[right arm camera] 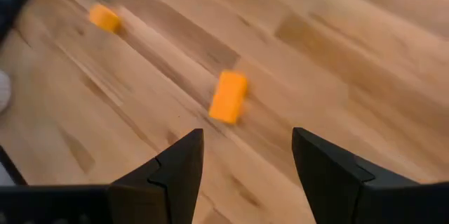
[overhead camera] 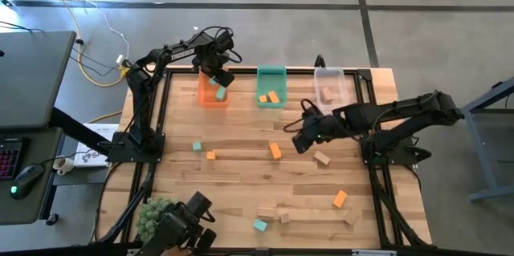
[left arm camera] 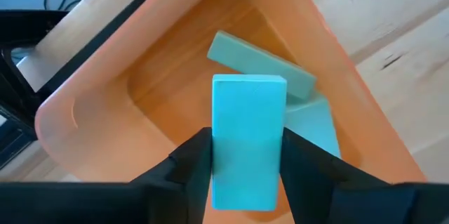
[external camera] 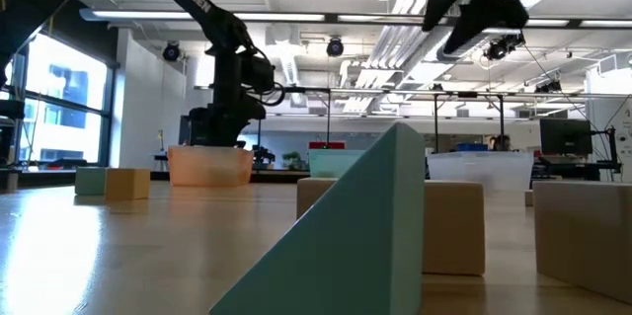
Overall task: Sort & place blocks by color
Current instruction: Put the light blue block into the orange bin, then put the brown block into the transparent bin
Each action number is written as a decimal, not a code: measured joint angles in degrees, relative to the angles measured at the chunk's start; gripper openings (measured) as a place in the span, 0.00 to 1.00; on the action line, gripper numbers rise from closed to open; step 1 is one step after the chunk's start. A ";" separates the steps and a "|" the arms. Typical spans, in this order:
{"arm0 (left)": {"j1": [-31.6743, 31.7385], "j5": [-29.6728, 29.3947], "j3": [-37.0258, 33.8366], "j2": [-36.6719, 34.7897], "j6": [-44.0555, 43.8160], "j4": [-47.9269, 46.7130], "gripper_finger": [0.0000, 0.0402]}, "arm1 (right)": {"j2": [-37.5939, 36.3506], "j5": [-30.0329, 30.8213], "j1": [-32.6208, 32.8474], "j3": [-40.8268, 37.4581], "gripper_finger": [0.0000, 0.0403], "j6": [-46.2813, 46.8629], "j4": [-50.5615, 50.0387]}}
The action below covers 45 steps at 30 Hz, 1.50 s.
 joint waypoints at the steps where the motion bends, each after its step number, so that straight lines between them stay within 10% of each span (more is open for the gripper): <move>1: 0.00 0.02 0.00 0.00 0.25 0.00 0.36 | 0.17 -0.03 0.65 -0.01 0.51 1.25 -1.37; 17: -0.71 2.14 0.64 -0.20 3.57 -1.95 0.54 | 5.39 -9.58 5.49 -0.15 0.51 10.32 -12.63; 45: -16.47 3.97 13.27 -17.14 -1.81 -14.89 0.54 | 10.44 -16.73 17.12 -0.17 0.60 -26.75 9.70</move>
